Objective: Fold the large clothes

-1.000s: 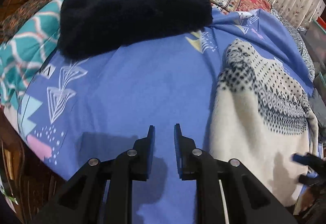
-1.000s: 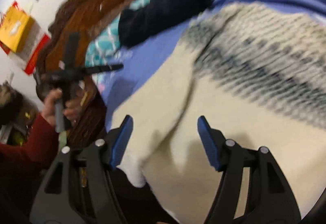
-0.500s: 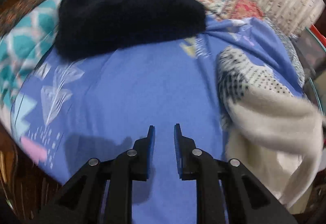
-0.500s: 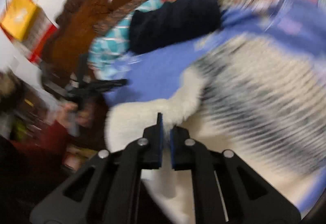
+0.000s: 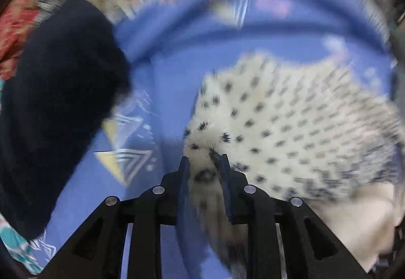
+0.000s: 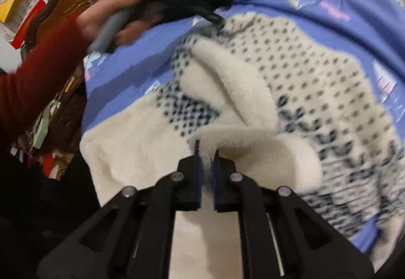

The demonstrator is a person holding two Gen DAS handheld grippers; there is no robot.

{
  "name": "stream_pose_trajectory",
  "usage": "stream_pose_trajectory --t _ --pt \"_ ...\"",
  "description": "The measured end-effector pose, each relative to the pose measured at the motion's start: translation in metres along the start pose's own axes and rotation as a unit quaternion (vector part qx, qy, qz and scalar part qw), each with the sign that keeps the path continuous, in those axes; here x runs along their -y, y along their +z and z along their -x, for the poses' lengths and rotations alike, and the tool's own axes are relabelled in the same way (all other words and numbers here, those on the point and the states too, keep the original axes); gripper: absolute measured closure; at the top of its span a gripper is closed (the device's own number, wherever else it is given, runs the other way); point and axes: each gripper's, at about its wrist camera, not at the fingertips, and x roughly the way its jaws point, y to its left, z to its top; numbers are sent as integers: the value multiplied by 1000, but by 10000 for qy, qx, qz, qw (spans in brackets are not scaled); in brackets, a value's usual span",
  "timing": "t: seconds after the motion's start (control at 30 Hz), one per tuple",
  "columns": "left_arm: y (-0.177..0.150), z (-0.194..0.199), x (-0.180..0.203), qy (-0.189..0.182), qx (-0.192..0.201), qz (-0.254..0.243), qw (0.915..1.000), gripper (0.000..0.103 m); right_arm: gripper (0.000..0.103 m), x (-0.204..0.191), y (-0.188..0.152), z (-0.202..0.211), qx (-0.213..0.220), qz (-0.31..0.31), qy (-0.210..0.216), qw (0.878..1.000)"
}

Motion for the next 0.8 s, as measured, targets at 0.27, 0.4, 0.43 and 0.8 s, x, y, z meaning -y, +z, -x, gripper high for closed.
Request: stream_pose_trajectory --t 0.27,0.4,0.43,0.8 --pt "12 12 -54 -529 986 923 9894 77 40 45 -19 -24 -83 -489 -320 9983" --pt "-6 12 -107 -1033 1471 2124 9605 81 91 75 -10 -12 -58 -578 -1326 9895" --pt "-9 14 -113 -912 1587 2213 9579 81 91 89 -3 9 247 -754 -1755 9813" --pt "-86 77 -59 -1294 1796 1141 9685 81 24 157 -42 85 1295 -3081 -2267 9148"
